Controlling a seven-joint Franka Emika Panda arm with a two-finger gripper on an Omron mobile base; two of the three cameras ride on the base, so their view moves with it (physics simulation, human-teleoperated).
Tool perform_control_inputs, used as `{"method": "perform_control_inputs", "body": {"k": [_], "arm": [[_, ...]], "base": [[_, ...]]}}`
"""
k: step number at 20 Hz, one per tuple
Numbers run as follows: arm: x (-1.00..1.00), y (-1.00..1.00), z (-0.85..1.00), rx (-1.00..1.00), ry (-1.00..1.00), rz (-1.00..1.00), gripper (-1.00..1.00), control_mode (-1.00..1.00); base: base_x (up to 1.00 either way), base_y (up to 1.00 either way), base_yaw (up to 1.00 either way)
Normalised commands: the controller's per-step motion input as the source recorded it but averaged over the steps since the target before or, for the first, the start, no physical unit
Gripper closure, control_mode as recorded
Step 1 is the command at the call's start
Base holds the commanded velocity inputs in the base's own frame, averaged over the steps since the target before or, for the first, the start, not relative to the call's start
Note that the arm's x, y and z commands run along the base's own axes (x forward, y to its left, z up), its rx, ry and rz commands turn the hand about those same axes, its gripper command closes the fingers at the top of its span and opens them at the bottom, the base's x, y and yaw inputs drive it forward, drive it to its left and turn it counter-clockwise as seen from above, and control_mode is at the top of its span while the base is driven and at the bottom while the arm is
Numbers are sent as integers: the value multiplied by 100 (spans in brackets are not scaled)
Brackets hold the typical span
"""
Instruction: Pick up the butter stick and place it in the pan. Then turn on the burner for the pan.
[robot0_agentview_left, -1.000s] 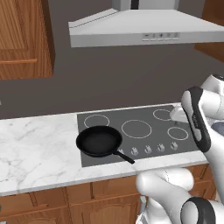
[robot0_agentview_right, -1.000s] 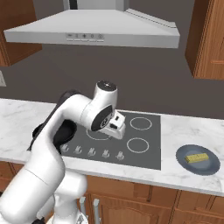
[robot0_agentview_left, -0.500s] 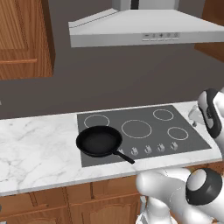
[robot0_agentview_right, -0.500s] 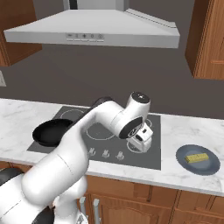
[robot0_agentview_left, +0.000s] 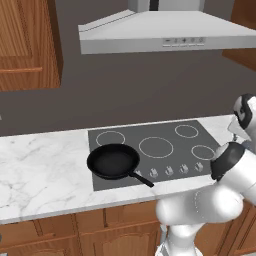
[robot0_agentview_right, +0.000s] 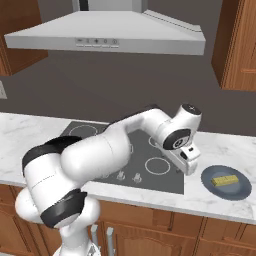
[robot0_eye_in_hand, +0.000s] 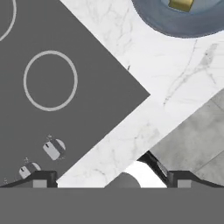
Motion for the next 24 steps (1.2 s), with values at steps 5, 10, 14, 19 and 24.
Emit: {"method": "perform_control_inputs", "body": {"k": [5, 10, 14, 19, 24], "arm": [[29, -48, -23, -1, 1, -5, -100, -100], [23, -68, -9, 0, 3, -1, -100, -100], [16, -69, -8, 1, 14, 0, -100, -100], [7, -44, -26, 0, 9, -3, -100, -100], [11, -40, -30, 1, 2, -2, -100, -100]], "base": [[0, 0, 0], [0, 0, 0], [0, 0, 0], [0, 0, 0], [0, 0, 0]]}}
